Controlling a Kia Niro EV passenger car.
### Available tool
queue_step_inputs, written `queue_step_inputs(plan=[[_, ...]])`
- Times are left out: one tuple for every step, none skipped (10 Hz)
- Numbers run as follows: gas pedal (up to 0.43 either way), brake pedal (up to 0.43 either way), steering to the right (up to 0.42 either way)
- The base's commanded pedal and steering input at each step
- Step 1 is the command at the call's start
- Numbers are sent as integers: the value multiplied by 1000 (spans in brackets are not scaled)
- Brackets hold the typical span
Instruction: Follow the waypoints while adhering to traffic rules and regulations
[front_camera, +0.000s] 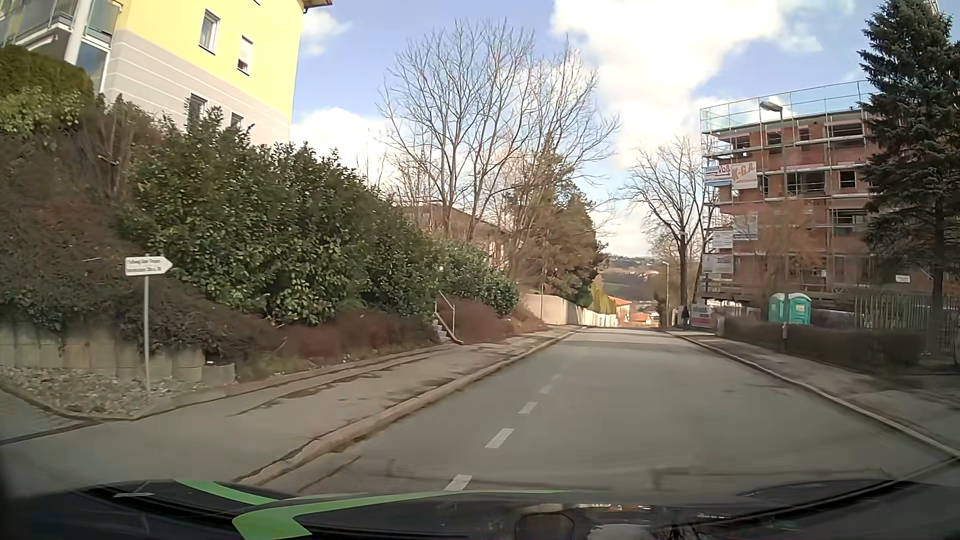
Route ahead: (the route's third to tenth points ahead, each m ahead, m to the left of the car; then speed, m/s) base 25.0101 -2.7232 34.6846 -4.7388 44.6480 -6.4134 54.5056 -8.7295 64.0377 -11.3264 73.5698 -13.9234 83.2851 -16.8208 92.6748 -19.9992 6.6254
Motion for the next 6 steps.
queue_step_inputs(plan=[[331,0,160],[339,0,168],[339,0,170],[339,0,166],[339,0,163],[378,0,155]])
